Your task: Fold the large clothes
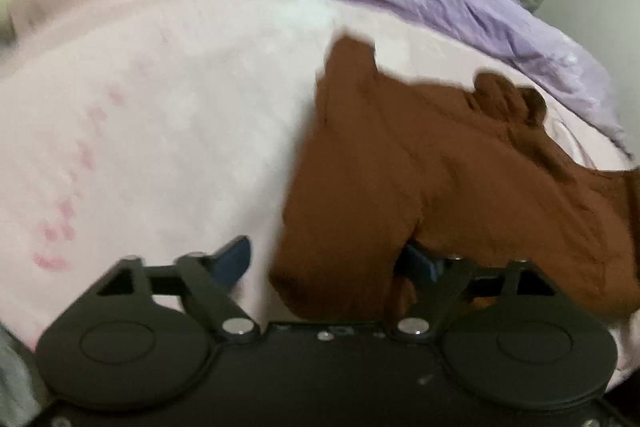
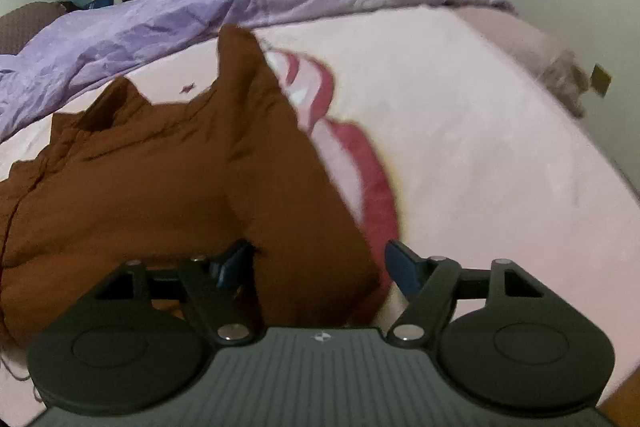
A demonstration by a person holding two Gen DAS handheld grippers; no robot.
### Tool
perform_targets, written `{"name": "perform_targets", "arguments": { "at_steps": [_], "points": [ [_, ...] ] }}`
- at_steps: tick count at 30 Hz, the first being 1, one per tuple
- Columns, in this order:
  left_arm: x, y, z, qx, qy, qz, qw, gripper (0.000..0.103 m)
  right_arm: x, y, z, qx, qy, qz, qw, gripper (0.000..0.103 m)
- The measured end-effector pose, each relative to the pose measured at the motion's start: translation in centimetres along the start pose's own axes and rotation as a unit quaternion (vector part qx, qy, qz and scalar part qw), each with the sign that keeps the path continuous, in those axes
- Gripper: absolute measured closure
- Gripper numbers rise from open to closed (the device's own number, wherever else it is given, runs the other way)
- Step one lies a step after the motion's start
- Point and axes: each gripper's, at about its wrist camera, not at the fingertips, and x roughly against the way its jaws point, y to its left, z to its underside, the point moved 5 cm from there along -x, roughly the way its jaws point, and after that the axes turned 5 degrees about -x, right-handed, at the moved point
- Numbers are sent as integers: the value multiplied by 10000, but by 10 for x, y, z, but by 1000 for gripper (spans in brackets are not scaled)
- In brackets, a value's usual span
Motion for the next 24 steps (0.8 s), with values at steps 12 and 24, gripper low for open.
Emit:
{"name": "perform_targets", "arguments": {
  "at_steps": [12, 24],
  "points": [
    [-3, -39, -85, -527, -894, 31, 9946, 0, 34, 46, -48, 499, -1157, -104, 9920, 11],
    [-103, -38, -111, -634, -170, -7, 9978, 4, -71, 74, -74, 998, -293, 155, 9945, 13]
  ]
}}
